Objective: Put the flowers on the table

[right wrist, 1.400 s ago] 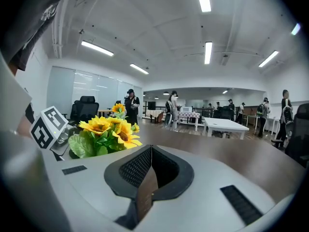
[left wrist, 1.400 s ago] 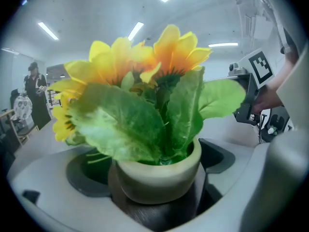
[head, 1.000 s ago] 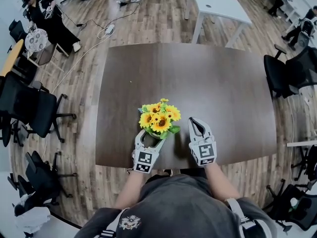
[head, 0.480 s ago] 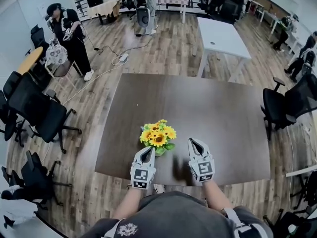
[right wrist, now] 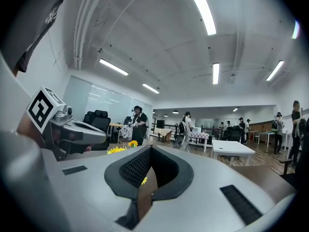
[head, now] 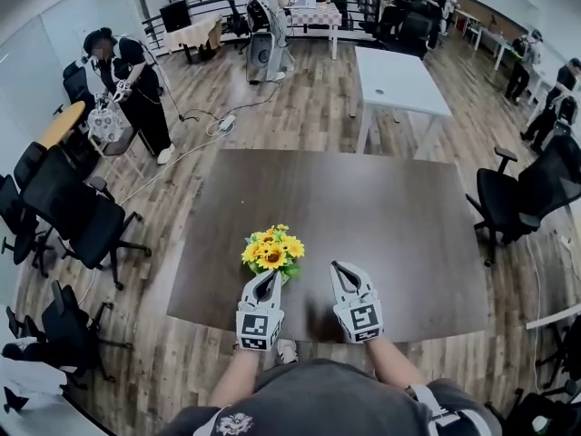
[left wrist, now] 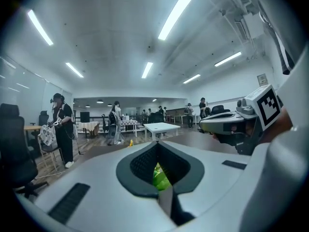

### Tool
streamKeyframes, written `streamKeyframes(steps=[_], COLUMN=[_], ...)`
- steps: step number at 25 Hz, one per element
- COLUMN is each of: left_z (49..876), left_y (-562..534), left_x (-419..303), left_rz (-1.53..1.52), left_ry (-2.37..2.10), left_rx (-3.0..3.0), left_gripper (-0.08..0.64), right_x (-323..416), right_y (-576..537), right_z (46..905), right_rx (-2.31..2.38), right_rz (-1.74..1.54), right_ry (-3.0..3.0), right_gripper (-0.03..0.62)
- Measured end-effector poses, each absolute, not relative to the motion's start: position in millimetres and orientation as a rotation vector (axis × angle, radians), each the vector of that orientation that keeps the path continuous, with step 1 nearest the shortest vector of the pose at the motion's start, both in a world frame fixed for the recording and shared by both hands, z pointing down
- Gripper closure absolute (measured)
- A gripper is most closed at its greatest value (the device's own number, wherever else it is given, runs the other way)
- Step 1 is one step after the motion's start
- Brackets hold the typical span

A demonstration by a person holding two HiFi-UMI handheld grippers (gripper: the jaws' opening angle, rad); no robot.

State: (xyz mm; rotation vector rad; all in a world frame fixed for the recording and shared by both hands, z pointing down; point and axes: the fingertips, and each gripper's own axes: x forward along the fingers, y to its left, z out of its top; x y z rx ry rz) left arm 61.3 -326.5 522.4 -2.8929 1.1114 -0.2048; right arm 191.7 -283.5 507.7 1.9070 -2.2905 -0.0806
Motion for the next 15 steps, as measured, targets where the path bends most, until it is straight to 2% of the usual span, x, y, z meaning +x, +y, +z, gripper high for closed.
streamKeyframes(steps=[15], left_z=[505], left_y=[-311], left_x=[76], left_rz=[-0.156], left_ry=[1.052], left_rx=[-2.913], left_gripper=[0.552], right_x=[198], right_y=[-272], right_z=[487], right_rx=[1.962], right_rz=[-0.117], right_ry=[-2.252], right_gripper=[0.569])
